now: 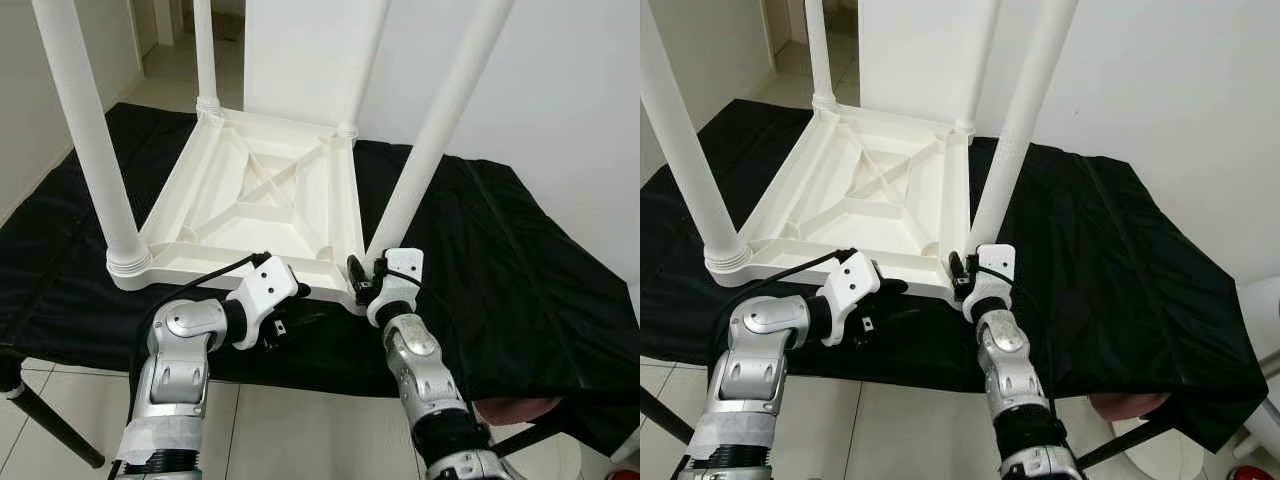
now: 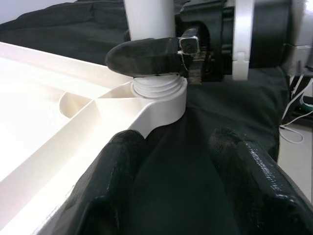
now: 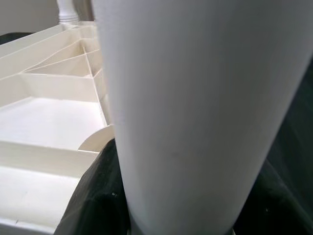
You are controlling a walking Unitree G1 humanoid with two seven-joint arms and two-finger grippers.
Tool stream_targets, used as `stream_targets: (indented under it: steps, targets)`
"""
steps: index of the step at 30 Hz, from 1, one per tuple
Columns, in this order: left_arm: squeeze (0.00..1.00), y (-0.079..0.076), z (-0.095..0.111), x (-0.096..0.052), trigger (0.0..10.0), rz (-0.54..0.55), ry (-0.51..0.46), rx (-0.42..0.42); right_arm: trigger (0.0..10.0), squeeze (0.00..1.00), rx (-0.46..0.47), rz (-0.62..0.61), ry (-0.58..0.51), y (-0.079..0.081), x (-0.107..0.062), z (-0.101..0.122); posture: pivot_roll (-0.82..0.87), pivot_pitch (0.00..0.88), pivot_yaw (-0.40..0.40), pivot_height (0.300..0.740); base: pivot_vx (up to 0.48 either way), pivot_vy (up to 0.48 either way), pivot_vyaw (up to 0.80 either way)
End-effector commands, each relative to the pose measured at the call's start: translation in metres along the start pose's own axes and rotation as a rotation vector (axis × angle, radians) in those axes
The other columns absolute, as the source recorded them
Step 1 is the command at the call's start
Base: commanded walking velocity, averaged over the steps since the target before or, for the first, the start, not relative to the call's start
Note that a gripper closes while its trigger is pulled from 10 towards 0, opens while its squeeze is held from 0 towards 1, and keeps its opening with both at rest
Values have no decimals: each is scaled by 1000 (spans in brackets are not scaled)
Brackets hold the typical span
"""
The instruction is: Building children table
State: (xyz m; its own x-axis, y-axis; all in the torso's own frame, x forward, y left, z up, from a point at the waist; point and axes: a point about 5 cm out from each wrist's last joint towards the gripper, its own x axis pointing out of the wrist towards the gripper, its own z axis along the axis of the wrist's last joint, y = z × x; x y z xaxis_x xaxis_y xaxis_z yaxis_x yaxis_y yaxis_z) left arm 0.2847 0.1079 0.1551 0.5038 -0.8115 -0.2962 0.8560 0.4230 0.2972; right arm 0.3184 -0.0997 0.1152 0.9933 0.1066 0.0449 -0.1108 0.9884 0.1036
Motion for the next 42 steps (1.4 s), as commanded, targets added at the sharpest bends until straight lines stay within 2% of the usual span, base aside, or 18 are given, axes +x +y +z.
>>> stream_targets:
  steps: [1,2,3,7,13,14,15,16,17,18,20,21,26,28,33,40,41,42]
  targets:
    - [0,13,-2,2,10000,310,5,-16,10000,0,-14,-56,70,-10,-9,-13,68,0,-135,740,0,0,0]
    - [0,13,-2,2,10000,310,5,-16,10000,0,-14,-56,70,-10,-9,-13,68,0,-135,740,0,0,0]
    - [0,14,-2,3,10000,307,5,-14,10000,1000,2,-51,57,-13,-10,-10,68,0,-134,740,0,0,0]
    - [0,15,-1,3,10000,303,4,-13,10000,1000,15,-26,21,-18,-11,-4,65,0,-131,740,0,0,0]
    - [0,13,-1,5,10000,292,2,-16,10000,1000,-8,137,-7,-29,-10,9,61,0,-127,740,0,0,0]
    - [0,13,-1,6,10000,291,2,-16,10000,643,-23,192,-5,-32,-9,11,58,0,-123,740,0,0,0]
    - [0,13,-1,6,10000,291,2,-16,10000,643,-23,192,-5,-32,-9,11,58,0,-123,740,0,0,0]
    - [0,13,-1,6,10000,289,1,-16,10000,224,-34,248,-5,-35,-9,12,58,0,-119,740,0,0,0]
    - [0,13,-1,6,10000,289,1,-16,10000,224,-34,248,-5,-35,-9,12,58,0,-119,740,0,0,0]
    - [0,13,0,6,10000,287,-1,-14,10000,0,-63,373,16,-39,-8,10,58,0,-112,740,0,0,0]
    - [0,13,0,6,10000,287,-1,-14,10000,0,-63,373,16,-39,-8,10,58,0,-112,740,0,0,0]
    - [0,14,1,6,10000,284,-1,-13,10000,0,-78,466,33,-40,-5,9,57,0,-98,740,0,0,0]
    - [0,14,1,6,10000,282,-1,-12,10000,0,-94,528,36,-41,-2,8,58,0,-94,740,0,0,0]
    - [0,15,3,6,10000,273,0,-5,10000,0,-154,606,61,-36,15,8,70,0,-80,740,0,0,0]
    - [0,15,4,5,10000,264,2,-2,10000,0,-197,643,94,-27,29,8,79,0,-70,740,0,0,0]
    - [0,15,4,5,10000,259,4,0,10000,0,-209,668,105,-23,33,9,84,0,-67,740,0,0,0]
    - [0,16,5,5,10000,258,4,1,4078,0,-206,690,115,-22,33,8,84,0,-67,740,0,0,0]
    - [0,16,5,5,10000,256,4,3,0,0,-211,706,122,-21,33,6,84,0,-67,740,0,0,0]
